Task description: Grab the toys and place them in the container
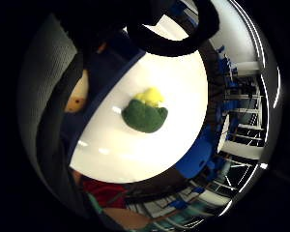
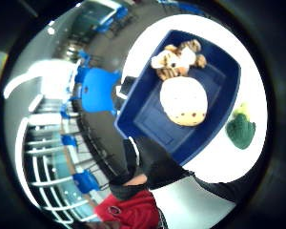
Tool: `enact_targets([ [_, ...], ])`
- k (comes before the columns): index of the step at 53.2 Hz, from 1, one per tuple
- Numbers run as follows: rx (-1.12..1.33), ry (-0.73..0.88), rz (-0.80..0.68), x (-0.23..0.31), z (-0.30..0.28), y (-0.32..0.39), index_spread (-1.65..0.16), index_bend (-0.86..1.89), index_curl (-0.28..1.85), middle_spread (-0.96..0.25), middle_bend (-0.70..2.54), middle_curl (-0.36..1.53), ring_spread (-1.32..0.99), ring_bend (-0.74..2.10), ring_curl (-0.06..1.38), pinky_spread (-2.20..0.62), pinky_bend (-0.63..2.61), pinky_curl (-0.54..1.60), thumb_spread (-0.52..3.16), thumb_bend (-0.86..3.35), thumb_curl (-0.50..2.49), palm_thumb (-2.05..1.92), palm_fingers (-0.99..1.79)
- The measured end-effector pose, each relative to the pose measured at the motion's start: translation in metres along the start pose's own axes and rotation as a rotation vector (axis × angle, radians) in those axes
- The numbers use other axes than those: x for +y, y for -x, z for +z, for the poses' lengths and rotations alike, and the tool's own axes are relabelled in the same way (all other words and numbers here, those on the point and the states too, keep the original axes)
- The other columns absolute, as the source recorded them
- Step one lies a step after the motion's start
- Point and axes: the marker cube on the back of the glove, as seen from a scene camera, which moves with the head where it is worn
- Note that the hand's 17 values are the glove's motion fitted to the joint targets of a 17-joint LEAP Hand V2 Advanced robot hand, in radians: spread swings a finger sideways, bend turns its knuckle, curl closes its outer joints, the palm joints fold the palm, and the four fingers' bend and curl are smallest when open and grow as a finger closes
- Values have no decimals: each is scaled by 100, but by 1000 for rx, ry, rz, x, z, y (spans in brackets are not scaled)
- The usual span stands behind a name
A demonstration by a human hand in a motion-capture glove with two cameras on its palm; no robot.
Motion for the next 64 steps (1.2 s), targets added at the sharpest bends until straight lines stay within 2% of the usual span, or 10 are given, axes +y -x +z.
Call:
enact_targets([
  [13,29,14,134,19,18,-66,-30,12,15,-14,16,44,-10,37,31,8,79,32,99,-6,38,-6,-18],
  [21,31,50,154,29,40,-94,-30,12,16,-12,17,42,-7,30,30,9,75,31,98,-6,33,-6,-18],
  [37,22,140,233,40,109,-150,-30,11,17,-10,14,36,-4,21,30,10,72,30,99,-6,29,-6,-19],
  [52,-28,194,299,33,155,-170,-33,12,18,-9,15,32,-3,19,30,10,71,31,99,-6,27,-6,-17],
  [64,9,245,264,26,175,-163,-36,15,19,-9,12,28,-2,16,28,11,95,38,102,-4,27,-3,-10],
])
